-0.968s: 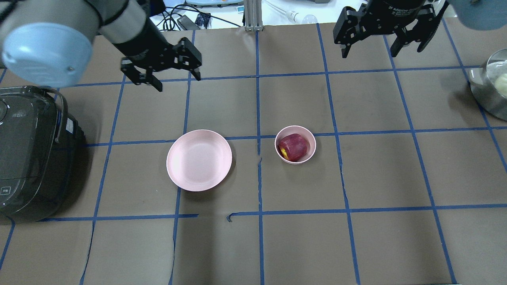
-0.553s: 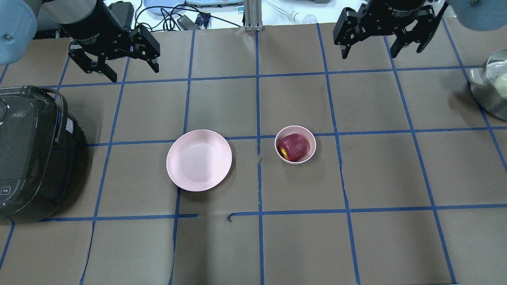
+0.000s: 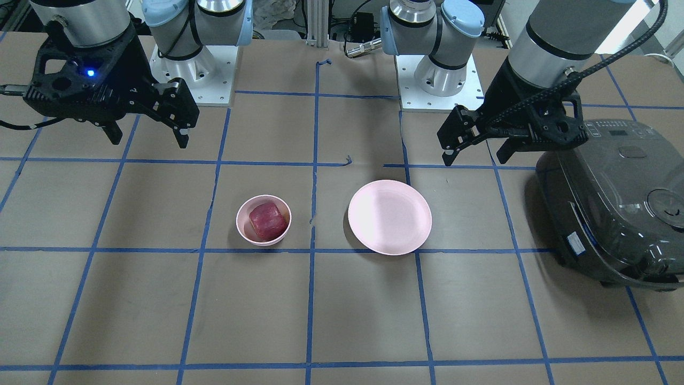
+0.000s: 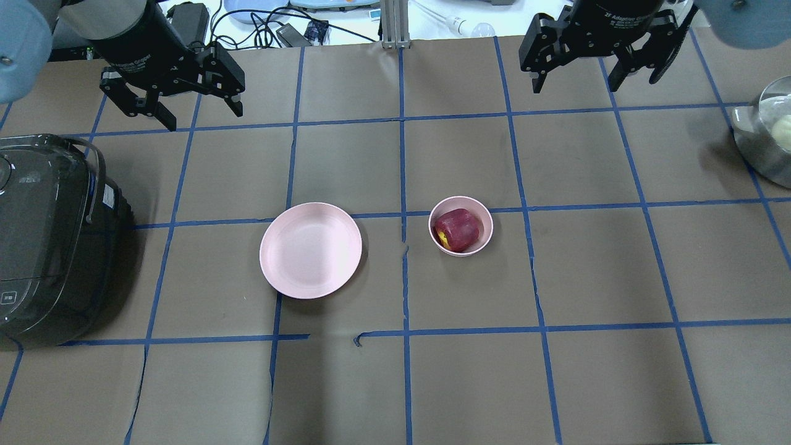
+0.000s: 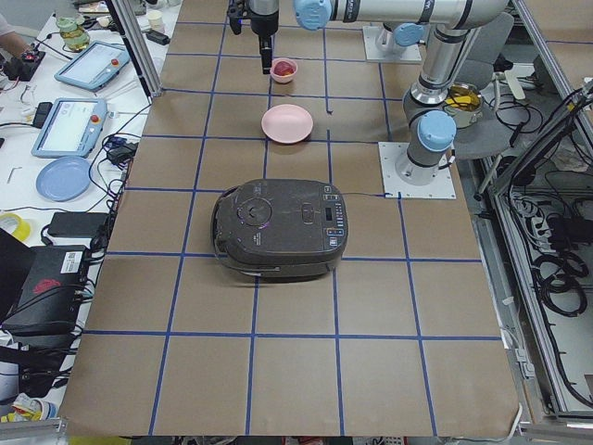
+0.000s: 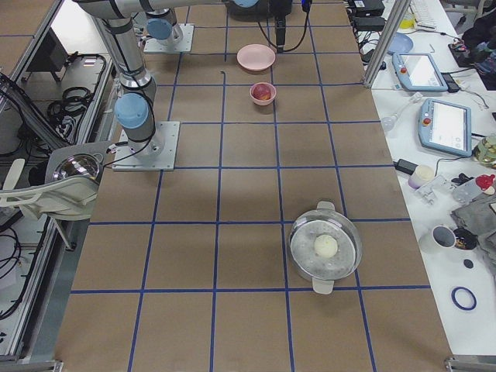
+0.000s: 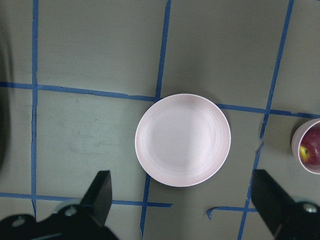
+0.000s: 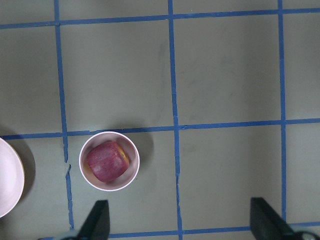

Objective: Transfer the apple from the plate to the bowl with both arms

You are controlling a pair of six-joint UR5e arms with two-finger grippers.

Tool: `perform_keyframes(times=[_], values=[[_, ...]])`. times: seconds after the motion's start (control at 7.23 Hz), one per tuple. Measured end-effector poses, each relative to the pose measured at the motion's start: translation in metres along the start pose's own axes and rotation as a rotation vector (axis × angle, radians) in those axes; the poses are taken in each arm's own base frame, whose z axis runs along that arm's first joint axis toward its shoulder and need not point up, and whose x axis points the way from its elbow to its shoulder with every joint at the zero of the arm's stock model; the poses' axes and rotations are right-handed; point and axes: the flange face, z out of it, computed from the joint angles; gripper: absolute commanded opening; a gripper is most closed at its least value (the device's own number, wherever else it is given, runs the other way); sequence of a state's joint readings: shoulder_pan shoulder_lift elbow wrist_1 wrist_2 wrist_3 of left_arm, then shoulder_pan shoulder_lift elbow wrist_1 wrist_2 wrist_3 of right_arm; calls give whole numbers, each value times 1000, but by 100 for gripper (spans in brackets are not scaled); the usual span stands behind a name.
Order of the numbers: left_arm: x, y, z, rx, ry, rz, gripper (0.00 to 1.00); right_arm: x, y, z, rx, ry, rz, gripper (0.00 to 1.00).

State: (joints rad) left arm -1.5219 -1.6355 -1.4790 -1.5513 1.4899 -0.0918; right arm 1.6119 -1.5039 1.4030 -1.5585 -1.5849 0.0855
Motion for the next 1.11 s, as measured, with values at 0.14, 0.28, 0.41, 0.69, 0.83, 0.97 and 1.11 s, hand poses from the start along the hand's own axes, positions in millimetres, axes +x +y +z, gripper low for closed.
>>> perform_keyframes(times=[0.14, 0.28, 0.41, 0.69, 0.83, 0.97, 1.11], values=[[0, 0, 0, 0, 1, 0, 100, 0, 0, 0, -1, 1, 2, 100], [1, 0, 0, 0, 1, 1, 100, 0, 0, 0, -1, 1, 2, 100], [1, 0, 0, 0, 1, 1, 100, 0, 0, 0, -1, 0, 3, 100], [2, 0, 0, 0, 0, 2, 100, -1, 0, 1, -1, 0, 1, 100], [4, 1, 0, 1, -3, 6, 100, 0, 0, 1, -2, 0, 2, 100], [6, 2, 0, 2, -14, 11, 100, 0, 0, 1, -3, 0, 2, 100], [7, 3, 0, 3, -25, 15, 100, 0, 0, 1, -4, 0, 2, 100]])
